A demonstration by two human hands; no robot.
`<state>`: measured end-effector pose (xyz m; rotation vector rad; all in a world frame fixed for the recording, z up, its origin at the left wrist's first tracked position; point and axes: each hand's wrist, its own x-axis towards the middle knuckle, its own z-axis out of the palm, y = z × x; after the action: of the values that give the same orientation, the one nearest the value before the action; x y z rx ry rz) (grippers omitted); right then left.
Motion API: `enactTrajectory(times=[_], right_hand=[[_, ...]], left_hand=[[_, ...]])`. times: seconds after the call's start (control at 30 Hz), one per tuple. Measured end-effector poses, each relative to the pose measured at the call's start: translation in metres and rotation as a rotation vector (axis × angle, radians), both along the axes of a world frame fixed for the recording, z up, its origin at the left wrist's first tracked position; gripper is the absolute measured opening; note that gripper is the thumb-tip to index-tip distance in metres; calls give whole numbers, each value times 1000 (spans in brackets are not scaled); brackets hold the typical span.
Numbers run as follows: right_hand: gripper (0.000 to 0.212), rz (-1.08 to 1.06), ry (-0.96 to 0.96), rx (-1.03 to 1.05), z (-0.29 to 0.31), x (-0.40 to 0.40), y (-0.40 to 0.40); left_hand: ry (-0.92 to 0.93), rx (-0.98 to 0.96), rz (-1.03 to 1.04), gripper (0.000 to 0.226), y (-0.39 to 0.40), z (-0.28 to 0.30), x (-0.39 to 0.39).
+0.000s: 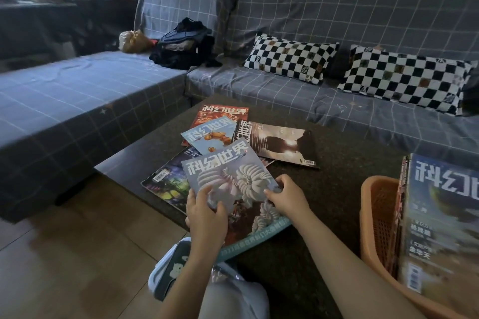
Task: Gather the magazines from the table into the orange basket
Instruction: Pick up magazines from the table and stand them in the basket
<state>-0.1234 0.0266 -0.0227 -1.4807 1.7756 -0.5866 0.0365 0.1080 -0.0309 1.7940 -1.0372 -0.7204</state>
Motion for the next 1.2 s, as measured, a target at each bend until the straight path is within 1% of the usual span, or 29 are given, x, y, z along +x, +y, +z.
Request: enactTrajectory(times=[0.1, 0.17, 0.27, 0.4, 0.5, 0.6, 0.73, 0.8, 0.83, 0.87, 0.93, 0.97, 1.13, 1.2], right_hand=[[14, -73, -203, -40, 6, -4, 14], [14, -107, -308, -71, 14, -8, 26], [15, -129, -413, -129, 27, -20, 45], [18, -191, -514, -204, 47, -45, 70], [14, -244, -590, -287, 63, -68, 89], [12, -295, -658, -350, 76, -95, 107], [11, -381, -627, -418, 87, -138, 130], [10, -443, -631, -437, 90, -161, 140], [11, -480, -630, -444, 91, -172, 145], [14, -514, -629, -453, 91, -184, 150], [16, -570, -630, -479, 91, -207, 160], [16, -593, -621, -490, 90, -219, 165], [25, -650, -494, -525, 81, -271, 180], [31, -658, -443, -528, 75, -286, 183]], left_hand=[[28, 6, 10, 43, 3, 5, 1], [64, 4, 1, 43, 8, 10, 1], [85, -46, -27, 48, 16, 22, -5], [50, -171, -58, 54, 25, 43, -17], [106, -268, -106, 57, 33, 59, -34], [112, -325, -188, 60, 38, 76, -56], [172, -374, -304, 70, 41, 97, -96], [250, -365, -350, 74, 42, 104, -118], [320, -338, -376, 69, 42, 107, -129], [374, -294, -409, 55, 41, 109, -140], [427, -205, -499, 25, 40, 113, -163], [440, -188, -535, 18, 39, 114, -174], [428, -93, -608, 12, 30, 106, -231], [415, -59, -626, 6, 27, 99, -250]])
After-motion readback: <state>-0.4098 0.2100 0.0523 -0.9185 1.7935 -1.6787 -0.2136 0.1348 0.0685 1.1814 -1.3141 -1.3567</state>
